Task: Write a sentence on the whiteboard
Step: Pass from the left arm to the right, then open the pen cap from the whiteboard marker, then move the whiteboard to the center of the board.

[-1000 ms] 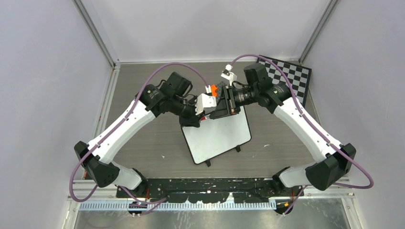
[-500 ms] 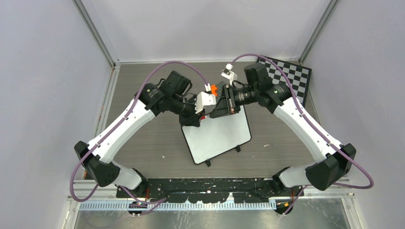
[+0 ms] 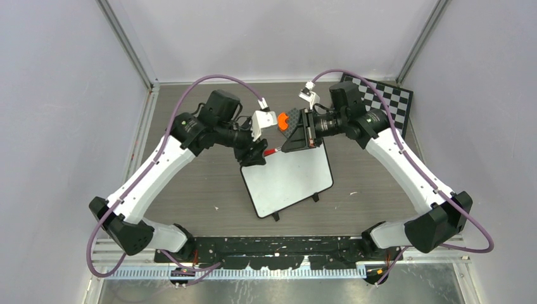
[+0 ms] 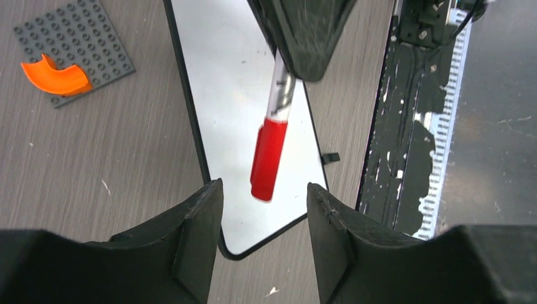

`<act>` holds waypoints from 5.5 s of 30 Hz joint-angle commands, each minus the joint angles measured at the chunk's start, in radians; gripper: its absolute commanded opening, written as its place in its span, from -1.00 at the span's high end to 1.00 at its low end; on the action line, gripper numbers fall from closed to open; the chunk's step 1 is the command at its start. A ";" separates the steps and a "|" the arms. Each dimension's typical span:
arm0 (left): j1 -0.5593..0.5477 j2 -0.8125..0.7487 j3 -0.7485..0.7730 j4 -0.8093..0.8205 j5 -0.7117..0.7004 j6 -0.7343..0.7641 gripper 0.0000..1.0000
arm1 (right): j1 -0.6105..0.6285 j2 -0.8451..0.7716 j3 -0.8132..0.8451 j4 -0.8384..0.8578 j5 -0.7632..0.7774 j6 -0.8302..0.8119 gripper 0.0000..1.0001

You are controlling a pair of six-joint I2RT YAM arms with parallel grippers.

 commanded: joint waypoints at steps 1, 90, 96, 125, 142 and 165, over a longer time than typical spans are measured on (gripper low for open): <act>0.000 0.006 0.003 0.105 0.055 -0.071 -0.06 | 0.005 -0.037 -0.005 0.062 -0.041 0.032 0.99; 0.553 0.241 -0.427 -0.050 -0.186 0.137 -0.32 | 0.009 -0.071 -0.059 -0.321 0.226 -0.559 1.00; 0.555 0.137 -0.370 -0.083 -0.107 0.089 -0.57 | 0.020 -0.093 -0.064 -0.273 0.261 -0.530 1.00; 0.599 0.066 -0.278 0.080 0.477 -0.264 -0.75 | 0.297 -0.067 -0.110 -0.023 0.505 -0.594 1.00; 0.495 0.208 -0.257 0.120 0.498 -0.278 -0.33 | 0.338 -0.003 0.000 -0.008 0.584 -0.575 0.99; -0.378 0.019 -0.156 -0.115 -0.328 0.705 -0.23 | -0.080 -0.256 0.037 -0.135 0.584 -0.432 0.99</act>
